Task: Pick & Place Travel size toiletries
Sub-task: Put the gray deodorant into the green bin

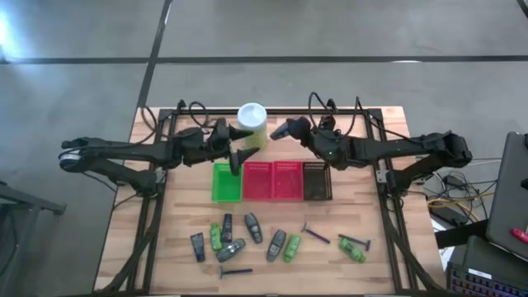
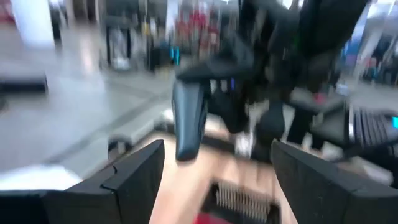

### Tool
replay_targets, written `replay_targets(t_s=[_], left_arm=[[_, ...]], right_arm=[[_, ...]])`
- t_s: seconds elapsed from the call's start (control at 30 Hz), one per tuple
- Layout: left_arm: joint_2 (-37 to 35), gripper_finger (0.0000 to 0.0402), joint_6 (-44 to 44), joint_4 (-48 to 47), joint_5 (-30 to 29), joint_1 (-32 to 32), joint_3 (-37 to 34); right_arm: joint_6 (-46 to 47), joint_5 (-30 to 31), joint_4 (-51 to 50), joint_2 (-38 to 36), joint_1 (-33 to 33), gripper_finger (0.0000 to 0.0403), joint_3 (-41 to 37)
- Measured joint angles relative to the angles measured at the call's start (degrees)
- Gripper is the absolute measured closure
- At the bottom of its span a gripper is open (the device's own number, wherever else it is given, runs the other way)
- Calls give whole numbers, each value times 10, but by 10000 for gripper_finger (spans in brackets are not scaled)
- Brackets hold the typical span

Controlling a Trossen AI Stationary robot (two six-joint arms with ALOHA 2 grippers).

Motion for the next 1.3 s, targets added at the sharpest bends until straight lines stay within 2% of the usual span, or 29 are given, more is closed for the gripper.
replay_targets(t_s=[0.07, 0.2, 0.67, 0.87, 1.3], left_arm=[[5, 101, 1, 45, -2, 0, -7], [21, 101, 13, 52, -1, 0, -9], [108, 101, 28, 87, 2, 22, 43], [141, 101, 31, 101, 18, 28, 71], [155, 101, 41, 141, 14, 34, 76]], right_arm=[[-26, 3, 39, 2, 0, 199, 0], [-49, 3, 88, 2, -1, 202, 1], [-68, -3, 90, 10, 2, 202, 16], [-64, -38, 95, 9, 8, 200, 19], [-60, -29, 93, 10, 9, 202, 18]])
